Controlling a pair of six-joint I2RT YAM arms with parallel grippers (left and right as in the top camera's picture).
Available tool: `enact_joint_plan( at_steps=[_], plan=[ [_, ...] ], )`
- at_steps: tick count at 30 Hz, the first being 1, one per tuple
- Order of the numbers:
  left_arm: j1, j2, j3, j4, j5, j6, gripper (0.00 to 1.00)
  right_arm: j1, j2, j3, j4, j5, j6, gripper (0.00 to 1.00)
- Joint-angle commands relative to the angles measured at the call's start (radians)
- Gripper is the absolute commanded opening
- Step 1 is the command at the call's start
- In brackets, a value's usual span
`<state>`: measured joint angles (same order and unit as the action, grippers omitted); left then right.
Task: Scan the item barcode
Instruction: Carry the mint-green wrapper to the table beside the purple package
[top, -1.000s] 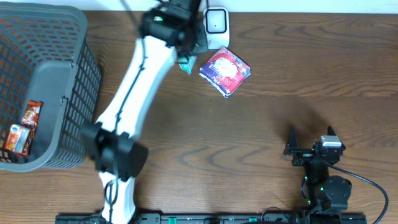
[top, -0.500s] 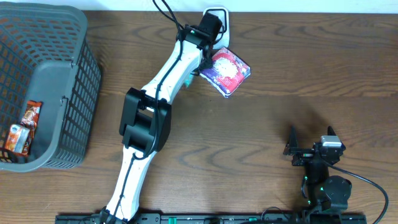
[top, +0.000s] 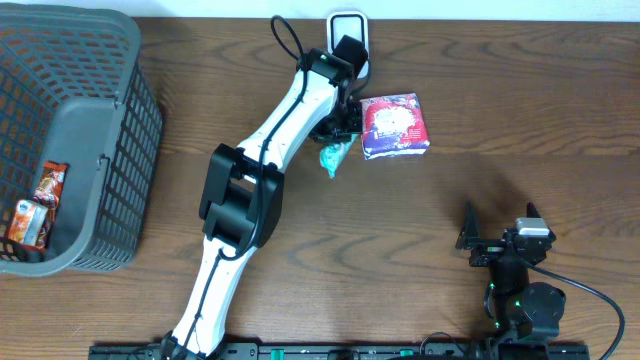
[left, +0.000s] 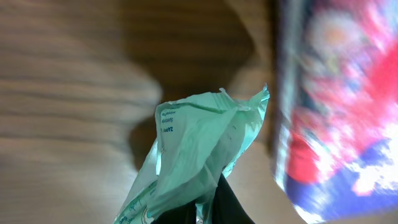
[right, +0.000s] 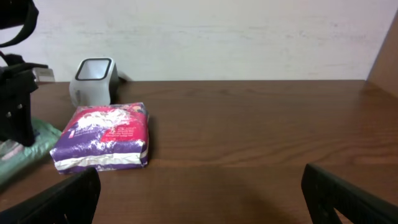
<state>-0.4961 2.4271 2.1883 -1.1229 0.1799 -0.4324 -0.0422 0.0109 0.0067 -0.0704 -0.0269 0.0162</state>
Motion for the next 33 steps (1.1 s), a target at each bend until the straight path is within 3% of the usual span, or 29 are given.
enact_joint_plan(
  at_steps=[1, 3, 5, 8, 9, 10, 14, 17, 23, 26, 29, 33],
  plan=[
    [0.026, -0.035, 0.014, 0.024, -0.171, 0.005, 0.07, -0.005, -0.005, -0.001, -0.004, -0.002, -0.010, 0.99],
    [0.032, -0.035, 0.014, 0.045, -0.170, -0.009, 0.07, -0.005, -0.005, -0.001, -0.004, -0.002, -0.010, 0.99],
    [0.035, -0.035, 0.015, 0.039, -0.146, -0.037, 0.27, -0.005, -0.005, -0.001, -0.004, -0.002, -0.010, 0.99],
    [0.035, -0.048, 0.015, 0.027, -0.063, -0.036, 0.33, -0.005, -0.005, -0.001, -0.004, -0.002, -0.010, 0.99],
    [0.036, -0.061, 0.018, 0.026, -0.044, -0.036, 0.41, -0.005, -0.005, -0.001, -0.004, -0.002, -0.010, 0.99],
    [0.039, -0.073, 0.023, 0.024, -0.033, -0.035, 0.44, -0.005, -0.005, -0.001, -0.004, -0.002, -0.010, 0.99],
    [0.070, -0.212, 0.050, 0.029, -0.031, -0.009, 0.55, -0.005, -0.005, -0.001, -0.004, -0.002, -0.010, 0.99],
    [0.127, -0.359, 0.050, 0.061, -0.045, 0.042, 0.56, -0.005, -0.005, -0.001, -0.004, -0.002, -0.010, 0.99],
    [0.413, -0.609, 0.050, 0.135, -0.396, 0.133, 0.56, -0.005, -0.005, -0.001, -0.004, -0.002, -0.010, 0.99],
    [0.574, -0.632, 0.050, 0.132, -0.480, 0.133, 0.57, -0.005, -0.005, -0.001, -0.004, -0.002, -0.010, 0.99],
    [0.760, -0.616, 0.022, 0.036, -0.546, 0.133, 0.60, -0.005, -0.005, -0.001, -0.004, -0.002, -0.010, 0.99],
    [0.892, -0.570, -0.062, -0.061, -0.598, 0.203, 0.59, -0.005, -0.005, -0.001, -0.004, -0.002, -0.010, 0.99]
  ],
)
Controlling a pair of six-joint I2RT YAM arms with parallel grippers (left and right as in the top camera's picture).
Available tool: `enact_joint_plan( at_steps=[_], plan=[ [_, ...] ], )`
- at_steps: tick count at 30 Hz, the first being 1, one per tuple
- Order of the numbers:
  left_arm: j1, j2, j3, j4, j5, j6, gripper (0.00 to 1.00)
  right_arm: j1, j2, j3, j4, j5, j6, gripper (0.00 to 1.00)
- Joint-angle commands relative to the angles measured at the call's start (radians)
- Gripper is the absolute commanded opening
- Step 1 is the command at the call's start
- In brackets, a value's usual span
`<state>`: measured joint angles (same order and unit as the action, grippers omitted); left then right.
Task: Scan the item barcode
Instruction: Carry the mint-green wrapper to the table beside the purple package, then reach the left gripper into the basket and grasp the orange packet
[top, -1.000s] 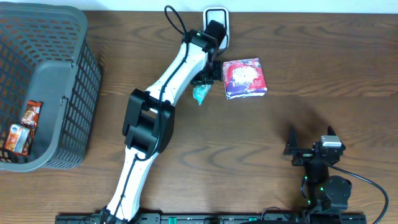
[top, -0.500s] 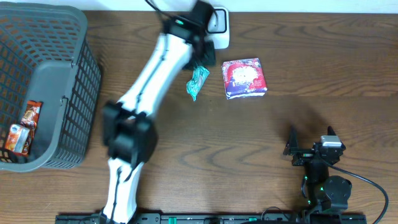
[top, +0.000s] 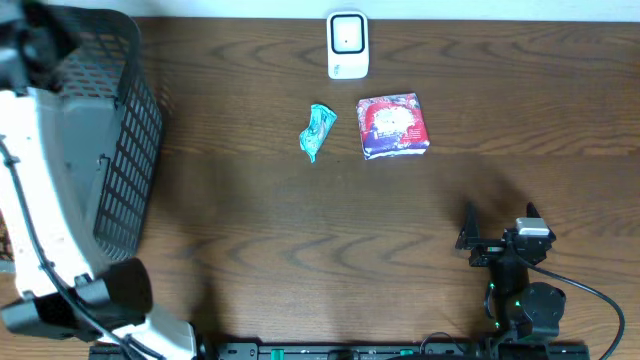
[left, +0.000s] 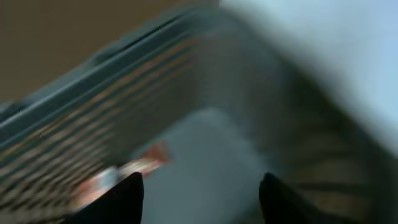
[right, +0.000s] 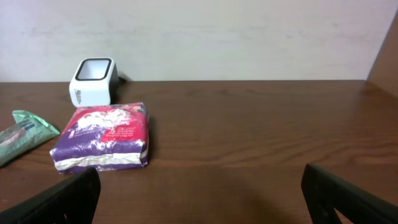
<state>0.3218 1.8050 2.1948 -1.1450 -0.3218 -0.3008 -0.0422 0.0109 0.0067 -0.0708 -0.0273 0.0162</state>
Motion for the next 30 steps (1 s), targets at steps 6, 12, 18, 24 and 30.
enact_joint_plan(
  at_steps=[6, 12, 18, 24, 30],
  plan=[
    [0.176, 0.069, -0.348, -0.026, -0.191, 0.113, 0.59, -0.005, -0.005, -0.001, -0.004, -0.001, -0.010, 0.99],
    [0.231, 0.069, -0.607, 0.048, -0.256, 0.114, 0.60, -0.005, -0.005, -0.001, -0.004, -0.001, -0.010, 0.99],
    [0.268, 0.070, -0.735, 0.198, -0.255, 0.211, 0.62, -0.005, -0.005, -0.001, -0.004, -0.002, -0.010, 0.99],
    [0.337, 0.070, -0.774, 0.256, -0.208, 0.219, 0.62, -0.005, -0.005, -0.001, -0.004, -0.001, -0.010, 0.99],
    [0.375, 0.071, -0.791, 0.303, -0.010, 0.328, 0.61, -0.005, -0.005, -0.001, -0.004, -0.001, -0.010, 0.99]
  ],
)
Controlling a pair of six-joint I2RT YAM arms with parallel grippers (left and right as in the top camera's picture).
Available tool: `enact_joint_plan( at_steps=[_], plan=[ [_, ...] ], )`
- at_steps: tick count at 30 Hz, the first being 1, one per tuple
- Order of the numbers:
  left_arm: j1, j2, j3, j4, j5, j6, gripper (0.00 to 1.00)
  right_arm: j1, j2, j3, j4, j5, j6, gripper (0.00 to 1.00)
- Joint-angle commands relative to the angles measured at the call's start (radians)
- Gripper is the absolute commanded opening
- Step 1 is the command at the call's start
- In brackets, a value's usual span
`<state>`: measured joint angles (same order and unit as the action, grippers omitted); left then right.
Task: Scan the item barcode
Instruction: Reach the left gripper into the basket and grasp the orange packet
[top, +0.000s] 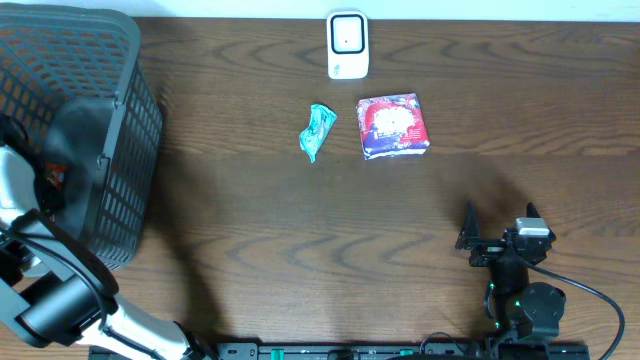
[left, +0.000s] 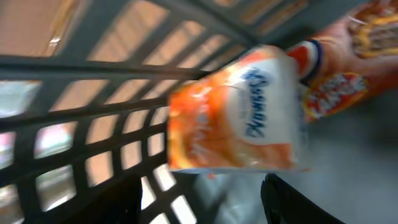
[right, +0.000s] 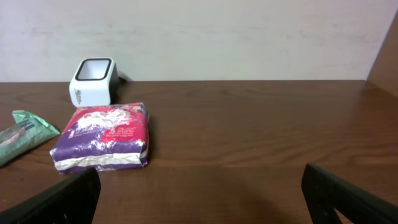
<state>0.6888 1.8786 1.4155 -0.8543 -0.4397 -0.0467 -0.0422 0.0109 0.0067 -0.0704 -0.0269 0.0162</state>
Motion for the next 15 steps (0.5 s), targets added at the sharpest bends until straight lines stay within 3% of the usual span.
enact_joint_plan(
  at_steps=[1, 7, 13, 14, 15],
  plan=[
    [0.008, -0.003, -0.012, 0.016, 0.115, 0.074, 0.62, -0.005, -0.005, -0.001, -0.004, -0.002, -0.010, 0.99],
    [0.009, -0.002, -0.040, 0.070, 0.166, 0.121, 0.61, -0.005, -0.005, -0.001, -0.004, -0.002, -0.010, 0.99],
    [0.013, 0.002, -0.090, 0.172, 0.053, 0.121, 0.61, -0.005, -0.005, -0.001, -0.004, -0.002, -0.010, 0.99],
    [0.016, 0.002, -0.090, 0.182, 0.054, 0.121, 0.58, -0.005, -0.005, -0.001, -0.004, -0.002, -0.010, 0.99],
    [0.018, 0.002, -0.090, 0.189, 0.053, 0.121, 0.45, -0.005, -0.005, -0.001, -0.004, -0.002, -0.010, 0.99]
  ],
)
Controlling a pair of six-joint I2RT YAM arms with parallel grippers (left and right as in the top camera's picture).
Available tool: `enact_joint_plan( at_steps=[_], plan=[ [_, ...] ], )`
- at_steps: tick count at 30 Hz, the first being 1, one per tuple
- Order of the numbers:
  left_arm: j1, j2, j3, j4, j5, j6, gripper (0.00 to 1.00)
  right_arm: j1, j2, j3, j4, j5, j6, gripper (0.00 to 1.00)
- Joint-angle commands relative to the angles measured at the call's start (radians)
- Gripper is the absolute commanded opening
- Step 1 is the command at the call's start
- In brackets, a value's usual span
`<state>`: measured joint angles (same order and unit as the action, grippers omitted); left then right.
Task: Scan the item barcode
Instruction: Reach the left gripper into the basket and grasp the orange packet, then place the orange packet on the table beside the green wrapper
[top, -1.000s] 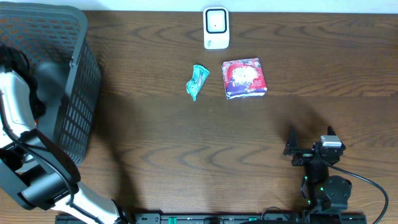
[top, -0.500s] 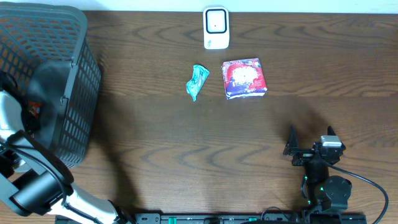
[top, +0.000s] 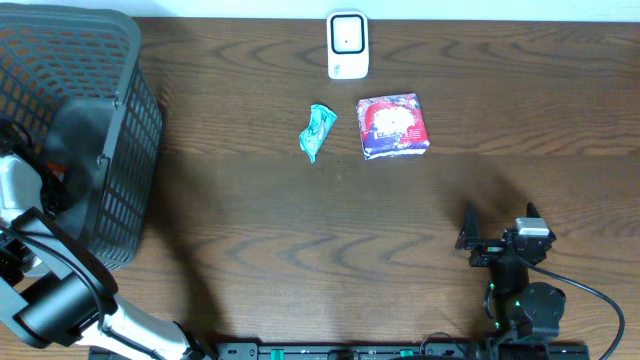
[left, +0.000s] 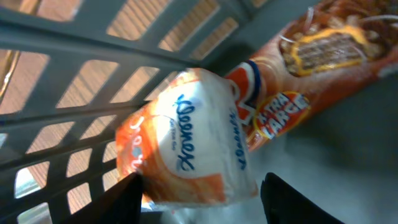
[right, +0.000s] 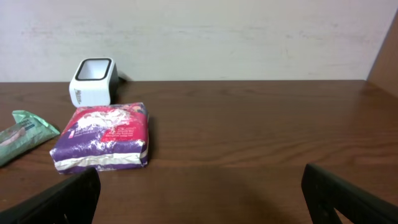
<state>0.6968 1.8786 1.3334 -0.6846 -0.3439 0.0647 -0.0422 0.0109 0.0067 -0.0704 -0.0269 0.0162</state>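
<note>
My left gripper (left: 202, 208) is open inside the grey basket (top: 100, 40), its two dark fingers either side of an orange-and-white packet (left: 186, 155) just below them. An orange snack bar (left: 298, 81) lies beside that packet. In the overhead view the left gripper (top: 48, 178) shows low in the basket at the left edge. The white scanner (top: 347, 45) stands at the table's far side. My right gripper (right: 199, 202) is open and holds nothing, near the front right.
A green packet (top: 316, 131) and a purple-and-red pack (top: 394, 126) lie on the table in front of the scanner. The basket's mesh wall (left: 93, 62) is close around the left gripper. The right arm (top: 515, 270) sits by the front edge.
The left gripper has shifted a little inside the basket. The orange-and-white packet now sits lower in its view, nearer the open fingers. The right arm has not moved.
My left gripper was shut on the green packet beside the purple pack, near the scanner. Then the green packet lay free on the table and the left gripper was open at the basket. Then it was inside the basket over the orange-and-white packet, and now closer to it.
</note>
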Motion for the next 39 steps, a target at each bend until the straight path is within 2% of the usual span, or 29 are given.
enact_joint_plan(
  at_steps=[1, 3, 4, 9, 13, 18, 22, 24, 27, 29, 35, 39],
  plan=[
    [0.011, 0.002, -0.008, 0.026, -0.042, 0.010, 0.34, -0.005, -0.005, -0.001, -0.004, -0.002, -0.010, 0.99],
    [0.011, 0.002, -0.008, 0.036, -0.042, 0.010, 0.19, -0.005, -0.005, -0.001, -0.004, -0.002, -0.010, 0.99],
    [0.011, 0.002, -0.008, 0.040, -0.042, 0.010, 0.07, -0.005, -0.005, -0.002, -0.004, -0.002, -0.010, 0.99],
    [-0.003, -0.018, -0.006, 0.016, -0.025, 0.005, 0.07, -0.005, -0.005, -0.001, -0.004, -0.002, -0.010, 0.99],
    [-0.065, -0.124, 0.035, 0.034, 0.112, -0.003, 0.07, -0.005, -0.005, -0.001, -0.004, -0.002, -0.010, 0.99],
    [-0.166, -0.354, 0.053, 0.185, 0.230, -0.109, 0.07, -0.005, -0.005, -0.001, -0.004, -0.002, -0.010, 0.99],
    [-0.256, -0.547, 0.053, 0.314, 0.426, -0.190, 0.07, -0.005, -0.005, -0.001, -0.004, -0.002, -0.010, 0.99],
    [-0.307, -0.620, 0.053, 0.340, 0.562, -0.297, 0.07, -0.005, -0.005, -0.001, -0.004, -0.002, -0.010, 0.99],
    [-0.399, -0.680, 0.053, 0.339, 0.680, -0.510, 0.07, -0.005, -0.005, -0.001, -0.004, -0.002, -0.010, 0.99],
    [-0.507, -0.695, 0.053, 0.342, 0.703, -0.640, 0.07, -0.005, -0.005, -0.002, -0.004, -0.002, -0.010, 0.99],
    [-0.795, -0.624, 0.041, 0.337, 0.697, -0.645, 0.07, -0.005, -0.005, -0.001, -0.004, -0.002, -0.010, 0.99],
    [-0.946, -0.489, 0.039, 0.284, 0.694, -0.658, 0.07, -0.005, -0.005, -0.001, -0.004, -0.002, -0.010, 0.99]
  ],
)
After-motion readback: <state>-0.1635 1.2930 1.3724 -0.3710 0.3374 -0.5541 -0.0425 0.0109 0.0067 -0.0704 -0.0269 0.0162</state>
